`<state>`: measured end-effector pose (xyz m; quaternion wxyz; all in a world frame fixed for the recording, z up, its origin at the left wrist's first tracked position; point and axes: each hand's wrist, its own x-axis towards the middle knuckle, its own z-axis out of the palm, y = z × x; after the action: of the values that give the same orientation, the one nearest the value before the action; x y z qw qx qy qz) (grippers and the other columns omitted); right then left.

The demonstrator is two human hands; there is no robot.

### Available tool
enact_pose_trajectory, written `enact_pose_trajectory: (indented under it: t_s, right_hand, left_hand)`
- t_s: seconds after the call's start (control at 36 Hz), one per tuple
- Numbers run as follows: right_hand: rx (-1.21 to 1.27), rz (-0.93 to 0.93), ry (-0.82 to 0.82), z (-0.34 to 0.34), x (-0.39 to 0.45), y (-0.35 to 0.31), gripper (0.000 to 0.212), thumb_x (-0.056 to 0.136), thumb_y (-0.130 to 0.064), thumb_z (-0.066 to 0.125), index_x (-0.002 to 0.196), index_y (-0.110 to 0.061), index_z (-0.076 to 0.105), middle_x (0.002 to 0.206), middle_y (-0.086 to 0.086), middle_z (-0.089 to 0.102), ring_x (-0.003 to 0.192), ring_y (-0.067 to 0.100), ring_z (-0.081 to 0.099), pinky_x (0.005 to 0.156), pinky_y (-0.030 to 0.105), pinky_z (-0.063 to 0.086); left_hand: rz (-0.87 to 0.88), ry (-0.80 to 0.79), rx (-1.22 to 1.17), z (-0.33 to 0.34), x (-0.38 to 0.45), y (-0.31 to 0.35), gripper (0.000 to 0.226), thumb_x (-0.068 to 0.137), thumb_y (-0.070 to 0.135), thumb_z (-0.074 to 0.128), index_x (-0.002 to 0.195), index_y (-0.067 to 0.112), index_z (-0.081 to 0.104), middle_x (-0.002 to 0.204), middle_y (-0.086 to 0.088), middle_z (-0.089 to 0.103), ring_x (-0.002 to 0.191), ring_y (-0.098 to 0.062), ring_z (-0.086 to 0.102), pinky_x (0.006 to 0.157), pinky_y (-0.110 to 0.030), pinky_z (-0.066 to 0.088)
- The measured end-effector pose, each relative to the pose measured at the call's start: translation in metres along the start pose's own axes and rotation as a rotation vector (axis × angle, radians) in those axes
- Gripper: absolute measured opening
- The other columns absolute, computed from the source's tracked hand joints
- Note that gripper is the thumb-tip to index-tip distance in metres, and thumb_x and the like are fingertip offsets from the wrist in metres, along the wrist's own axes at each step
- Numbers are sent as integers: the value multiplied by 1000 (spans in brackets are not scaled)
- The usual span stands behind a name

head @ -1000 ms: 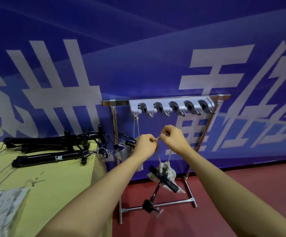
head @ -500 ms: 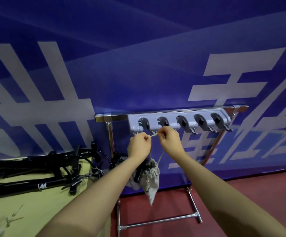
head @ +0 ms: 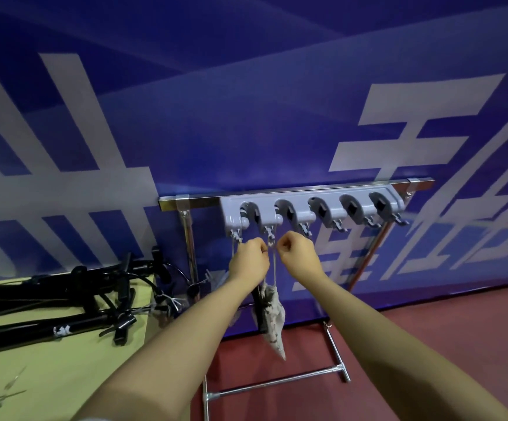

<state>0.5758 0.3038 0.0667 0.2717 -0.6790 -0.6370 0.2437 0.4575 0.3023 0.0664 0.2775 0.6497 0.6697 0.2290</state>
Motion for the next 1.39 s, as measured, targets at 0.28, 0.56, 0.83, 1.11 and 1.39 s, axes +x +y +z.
enact_pose_trajectory:
  t_s: [0.28,0.56,0.83,1.11,1.39]
  right_hand:
    - [24,-66,-40,0,-58,-18,15,94,-14,45,92,-7,59,87,10,64,79,33,60,71,50,51]
    - [45,-164,-147,33,-134,-64,14,91,-10,45,85,-13,57,76,7,60,69,29,57,67,46,51]
    - [43,-258,-315,102,-170,-131,15,90,-11,47,78,-16,54,77,8,61,74,29,58,68,41,50]
    - [41,-305,-480,204,-201,-196,19,89,-12,46,75,-18,56,77,8,64,76,32,64,73,46,56]
    - [-8,-322,-595,313,-226,-255,21,88,-7,46,94,-12,65,93,7,66,87,26,61,75,37,51]
  left_hand:
    - [-65,90,-37,-29,-62,-9,19,90,16,47,98,15,64,106,-11,66,103,-33,59,81,-40,50]
    - [-125,209,-91,-76,-148,-61,15,88,15,50,82,15,64,89,-12,70,89,-31,64,78,-41,53]
    - [-298,307,-105,-133,-199,-145,18,88,18,49,76,20,62,84,-9,70,83,-31,65,75,-37,54]
    - [-476,375,-134,-184,-244,-245,17,90,12,50,95,10,66,96,-9,68,87,-27,61,78,-33,50]
    - [-622,290,-181,-231,-265,-356,16,91,10,50,100,10,63,100,-7,65,88,-24,59,73,-24,43]
